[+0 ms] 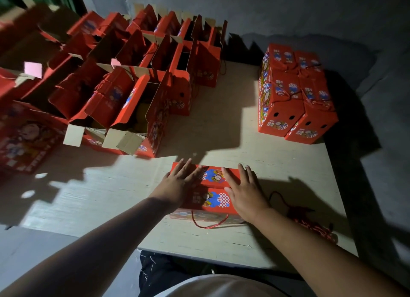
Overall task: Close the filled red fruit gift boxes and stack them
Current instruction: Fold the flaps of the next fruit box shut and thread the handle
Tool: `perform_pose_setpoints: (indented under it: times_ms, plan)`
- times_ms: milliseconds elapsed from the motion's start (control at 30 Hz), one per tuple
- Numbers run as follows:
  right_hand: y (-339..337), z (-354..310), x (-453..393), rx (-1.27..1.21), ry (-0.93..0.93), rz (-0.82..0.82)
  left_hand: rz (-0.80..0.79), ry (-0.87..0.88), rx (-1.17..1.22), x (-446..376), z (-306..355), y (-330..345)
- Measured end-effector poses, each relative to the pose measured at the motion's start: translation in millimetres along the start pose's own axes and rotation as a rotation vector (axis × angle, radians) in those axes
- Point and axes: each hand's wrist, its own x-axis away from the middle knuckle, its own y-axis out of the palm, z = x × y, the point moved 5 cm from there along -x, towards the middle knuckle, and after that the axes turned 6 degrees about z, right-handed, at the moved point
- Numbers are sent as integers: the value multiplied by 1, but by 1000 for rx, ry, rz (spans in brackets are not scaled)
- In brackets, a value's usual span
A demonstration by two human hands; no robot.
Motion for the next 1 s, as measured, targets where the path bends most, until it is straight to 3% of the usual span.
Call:
perform_pose_setpoints:
  times_ms: [433, 667, 1000]
  plan:
    - [-13, 23, -5, 18, -100, -42, 63, 129, 31, 2, -28, -5]
    - [-7, 46, 1, -2, -230, -68, -18, 175, 44, 5, -41, -7]
    - [-4, 53, 1, -75, -213, -23, 91, 173, 126, 13, -39, -9]
